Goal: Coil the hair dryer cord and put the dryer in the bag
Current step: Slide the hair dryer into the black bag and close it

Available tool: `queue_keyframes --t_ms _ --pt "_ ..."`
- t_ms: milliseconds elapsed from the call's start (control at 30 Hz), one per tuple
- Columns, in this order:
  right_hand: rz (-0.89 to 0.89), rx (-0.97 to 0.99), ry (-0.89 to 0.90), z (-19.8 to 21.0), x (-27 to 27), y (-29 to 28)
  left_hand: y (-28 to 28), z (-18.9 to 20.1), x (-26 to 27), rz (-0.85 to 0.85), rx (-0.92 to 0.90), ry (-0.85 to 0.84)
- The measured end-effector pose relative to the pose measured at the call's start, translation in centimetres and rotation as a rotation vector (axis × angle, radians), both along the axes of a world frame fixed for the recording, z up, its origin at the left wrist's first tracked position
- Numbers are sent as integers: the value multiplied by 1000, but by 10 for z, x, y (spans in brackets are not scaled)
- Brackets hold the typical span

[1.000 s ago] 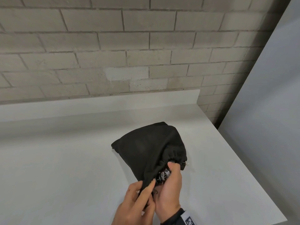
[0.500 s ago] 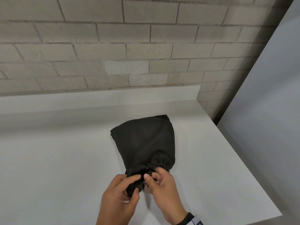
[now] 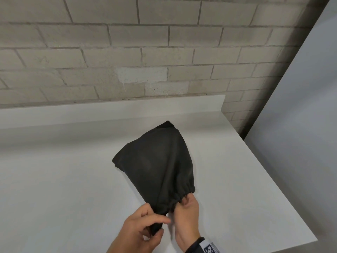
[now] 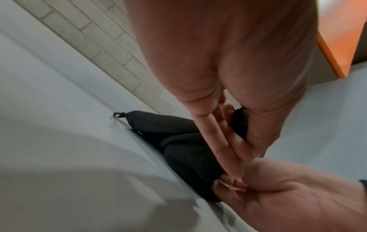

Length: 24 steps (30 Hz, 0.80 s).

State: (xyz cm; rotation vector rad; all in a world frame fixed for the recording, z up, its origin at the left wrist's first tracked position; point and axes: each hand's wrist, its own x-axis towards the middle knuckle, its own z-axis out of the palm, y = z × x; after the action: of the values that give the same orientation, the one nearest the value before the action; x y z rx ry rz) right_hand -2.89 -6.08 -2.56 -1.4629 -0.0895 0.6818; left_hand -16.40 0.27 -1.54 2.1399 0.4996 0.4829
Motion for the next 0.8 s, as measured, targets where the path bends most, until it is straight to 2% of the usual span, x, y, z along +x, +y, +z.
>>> queue_keyframes --t_ms 133,267,333,433,500,633,800 --pt "183 -127 -132 1 16 -8 9 4 -16 65 -136 18" --pt "494 -344 -493 -1 29 -24 15 10 -28 199 -359 131" --pt "477 -401 -587 -1 39 -31 19 11 -29 264 -377 232" --pt "327 -484 -648 0 56 -34 20 9 -22 301 -404 419" --pt "371 -524 -669 3 64 -33 19 3 -15 295 -439 461" --pt "566 -463 -660 9 67 -29 15 -11 -10 302 -395 444" --pt "482 -459 -647 8 68 -33 16 -19 -17 357 -318 290"
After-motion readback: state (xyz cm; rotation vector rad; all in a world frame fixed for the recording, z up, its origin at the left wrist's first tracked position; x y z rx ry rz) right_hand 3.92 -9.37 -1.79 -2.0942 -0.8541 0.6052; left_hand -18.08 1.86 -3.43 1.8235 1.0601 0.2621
